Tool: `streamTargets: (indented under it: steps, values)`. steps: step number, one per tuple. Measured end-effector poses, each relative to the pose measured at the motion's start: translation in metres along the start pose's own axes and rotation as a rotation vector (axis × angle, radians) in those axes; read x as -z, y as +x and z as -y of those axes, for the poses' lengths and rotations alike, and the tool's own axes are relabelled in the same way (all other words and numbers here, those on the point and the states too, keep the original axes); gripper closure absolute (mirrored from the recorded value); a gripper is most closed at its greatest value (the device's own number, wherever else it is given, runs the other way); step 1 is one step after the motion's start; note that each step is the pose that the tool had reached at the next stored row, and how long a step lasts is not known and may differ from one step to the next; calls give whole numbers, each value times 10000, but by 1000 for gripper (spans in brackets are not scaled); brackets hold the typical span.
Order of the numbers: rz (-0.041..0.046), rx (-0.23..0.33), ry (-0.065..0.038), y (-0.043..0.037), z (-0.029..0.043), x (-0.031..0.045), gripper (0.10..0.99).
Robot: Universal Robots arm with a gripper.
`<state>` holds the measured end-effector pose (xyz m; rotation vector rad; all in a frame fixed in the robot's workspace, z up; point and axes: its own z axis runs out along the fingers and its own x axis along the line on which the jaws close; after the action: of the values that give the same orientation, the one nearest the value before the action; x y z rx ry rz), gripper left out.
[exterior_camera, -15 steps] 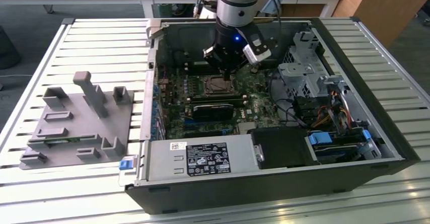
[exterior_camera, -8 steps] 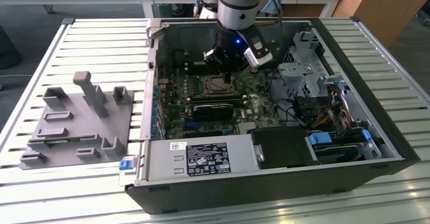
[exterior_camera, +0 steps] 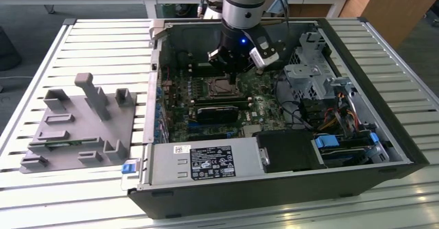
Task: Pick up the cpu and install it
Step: 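Install the second cpu locking lever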
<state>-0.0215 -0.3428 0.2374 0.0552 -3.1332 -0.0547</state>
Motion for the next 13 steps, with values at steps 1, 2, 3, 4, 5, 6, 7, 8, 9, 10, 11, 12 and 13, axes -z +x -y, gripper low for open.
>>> streamTargets:
  steps: [1,2,3,4,5,6,7,8,9,10,11,12,13]
  values:
    - [-1,-1,0,1,12,1,980]
    - [-1,-1,-1,1,26,2,980]
    - [-2,-2,-2,2,38,2,980]
    - [-1,-1,-2,2,52,2,980]
    - [-1,-1,-3,3,66,3,980]
    - [-1,-2,-3,4,81,3,980]
    - [-2,-1,-3,4,94,3,980]
    - [-3,-2,-2,4,106,4,980]
    - [-3,-2,-2,5,117,4,980]
    - [-4,-2,-2,5,130,5,980]
    - [-3,-2,-2,6,143,5,980]
    - [-3,-1,-3,6,155,6,980]
    - [-3,-2,-3,6,171,6,980]
